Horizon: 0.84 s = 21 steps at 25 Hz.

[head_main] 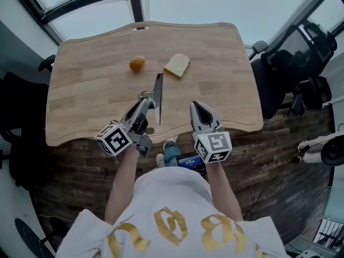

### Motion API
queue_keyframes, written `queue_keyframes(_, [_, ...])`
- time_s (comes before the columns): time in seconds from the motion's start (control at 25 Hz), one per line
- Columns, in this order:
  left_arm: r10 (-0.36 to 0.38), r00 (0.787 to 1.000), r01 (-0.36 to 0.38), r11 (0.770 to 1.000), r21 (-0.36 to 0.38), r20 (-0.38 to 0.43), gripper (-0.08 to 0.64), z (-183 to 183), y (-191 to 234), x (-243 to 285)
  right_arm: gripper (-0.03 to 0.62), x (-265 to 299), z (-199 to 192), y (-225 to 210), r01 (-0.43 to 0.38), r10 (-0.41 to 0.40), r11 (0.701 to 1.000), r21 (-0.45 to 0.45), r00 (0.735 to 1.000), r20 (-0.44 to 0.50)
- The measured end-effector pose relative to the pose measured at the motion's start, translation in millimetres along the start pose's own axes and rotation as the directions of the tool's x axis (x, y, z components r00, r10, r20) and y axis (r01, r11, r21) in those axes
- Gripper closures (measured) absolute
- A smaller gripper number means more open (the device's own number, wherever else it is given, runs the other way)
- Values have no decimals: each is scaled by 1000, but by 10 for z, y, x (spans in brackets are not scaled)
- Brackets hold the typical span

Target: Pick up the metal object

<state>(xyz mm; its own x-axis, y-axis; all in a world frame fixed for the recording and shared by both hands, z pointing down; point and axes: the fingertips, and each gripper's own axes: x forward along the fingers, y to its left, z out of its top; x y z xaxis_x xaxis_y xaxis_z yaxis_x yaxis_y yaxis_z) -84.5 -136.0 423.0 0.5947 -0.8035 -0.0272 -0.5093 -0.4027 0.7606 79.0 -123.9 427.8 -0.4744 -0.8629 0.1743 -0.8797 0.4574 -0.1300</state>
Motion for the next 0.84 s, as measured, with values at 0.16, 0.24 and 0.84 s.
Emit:
queue_keyframes(0.16, [-3, 1000, 3, 1000, 11, -5, 532, -4, -9, 12, 581, 0, -9, 0, -5, 5, 1000, 3, 1000, -5])
queue_keyframes(0.24, [-6, 1000, 6, 1000, 12, -7, 532, -9, -14, 19, 581, -2, -4, -3, -4, 4, 1000, 1, 1000, -4])
queue_keyframes(0.84, [25, 999, -24, 999, 24, -29, 532, -77, 30, -10, 581, -36, -69, -40, -6, 7, 1000, 22, 1000, -26])
